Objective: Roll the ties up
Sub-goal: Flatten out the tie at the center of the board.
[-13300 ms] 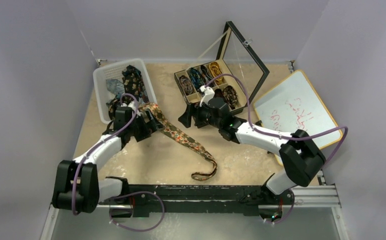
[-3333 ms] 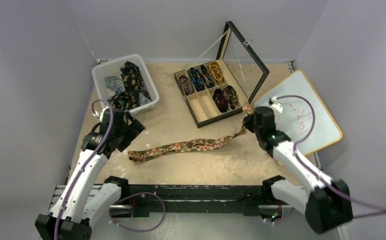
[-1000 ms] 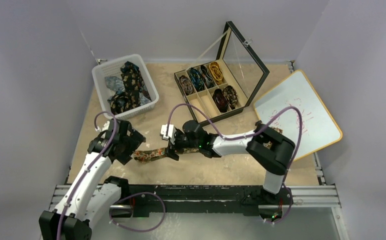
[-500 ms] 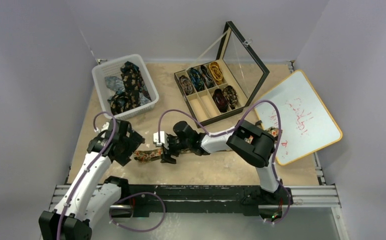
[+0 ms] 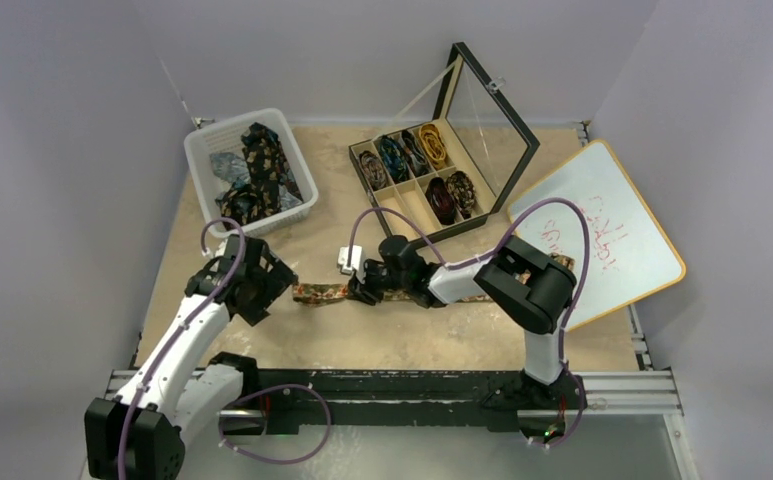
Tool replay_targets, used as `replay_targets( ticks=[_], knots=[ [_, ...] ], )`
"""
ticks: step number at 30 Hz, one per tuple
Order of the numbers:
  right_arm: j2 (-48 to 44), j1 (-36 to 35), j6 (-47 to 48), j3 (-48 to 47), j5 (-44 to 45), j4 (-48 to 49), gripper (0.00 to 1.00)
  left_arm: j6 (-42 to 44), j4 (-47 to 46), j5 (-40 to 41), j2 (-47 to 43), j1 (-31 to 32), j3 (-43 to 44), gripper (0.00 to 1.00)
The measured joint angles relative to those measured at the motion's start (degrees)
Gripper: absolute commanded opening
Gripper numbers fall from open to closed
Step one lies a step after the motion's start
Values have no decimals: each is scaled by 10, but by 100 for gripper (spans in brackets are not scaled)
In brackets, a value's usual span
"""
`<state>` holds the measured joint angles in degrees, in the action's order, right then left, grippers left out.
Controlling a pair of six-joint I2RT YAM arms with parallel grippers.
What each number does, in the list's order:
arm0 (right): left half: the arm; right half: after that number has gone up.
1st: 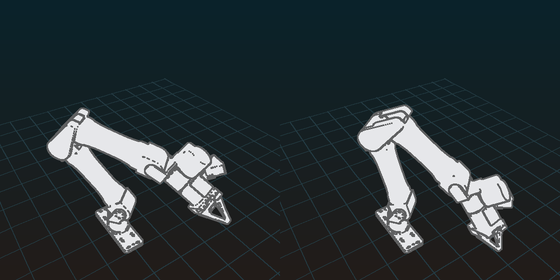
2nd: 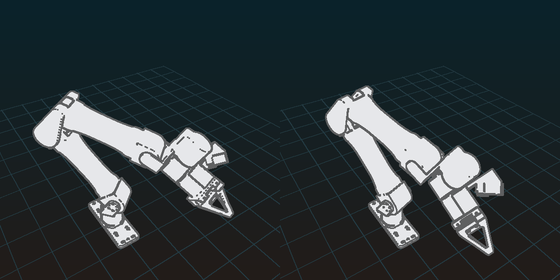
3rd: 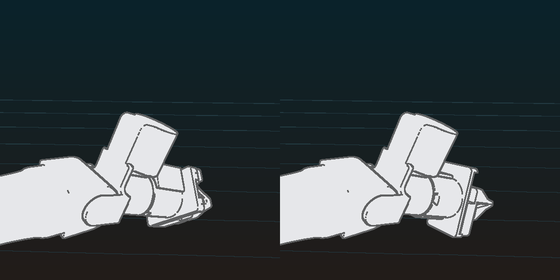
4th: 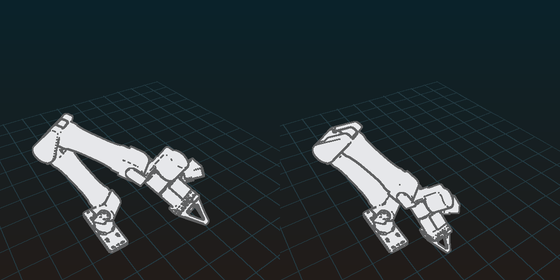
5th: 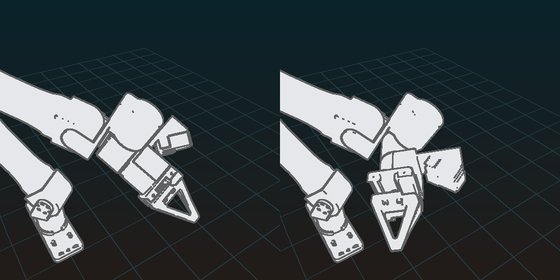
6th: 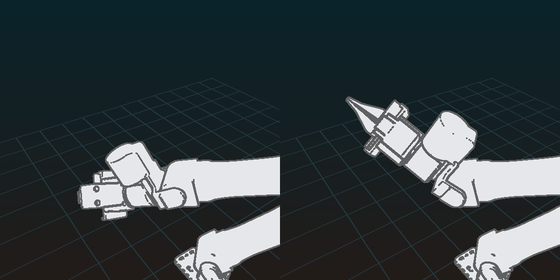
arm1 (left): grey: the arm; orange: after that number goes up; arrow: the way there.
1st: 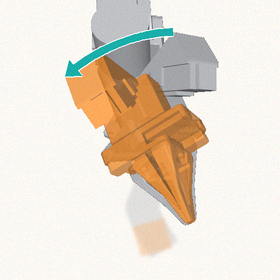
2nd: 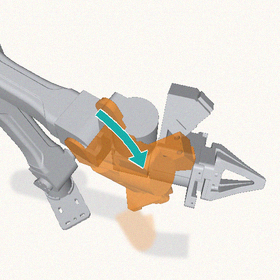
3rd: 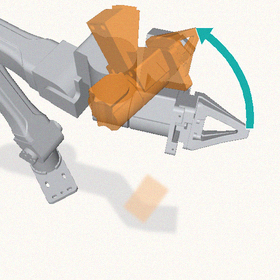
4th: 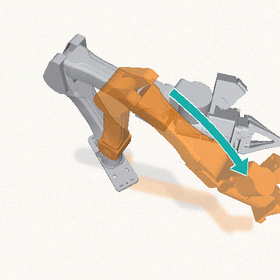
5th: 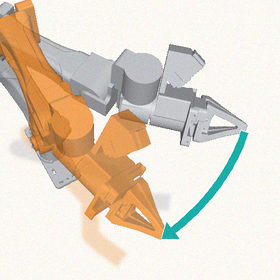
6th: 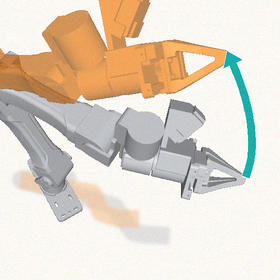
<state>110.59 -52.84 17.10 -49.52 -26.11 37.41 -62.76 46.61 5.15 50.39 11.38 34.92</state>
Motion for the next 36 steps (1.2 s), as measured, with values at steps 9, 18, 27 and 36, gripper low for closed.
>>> replay_targets(
  ticks=[9,18,27,36],
  knots=[
    [-8,2,-46,10,8,33,45,72,-126,-45,24,-4,-38,87],
    [-8,0,-50,-7,12,23,46,133,-235,-104,41,-35,-97,70],
    [-11,0,-56,-7,23,15,49,150,-225,-133,6,-54,-104,70],
    [-43,0,-61,-10,45,2,49,137,-195,-130,65,-55,-104,31]
  ],
)
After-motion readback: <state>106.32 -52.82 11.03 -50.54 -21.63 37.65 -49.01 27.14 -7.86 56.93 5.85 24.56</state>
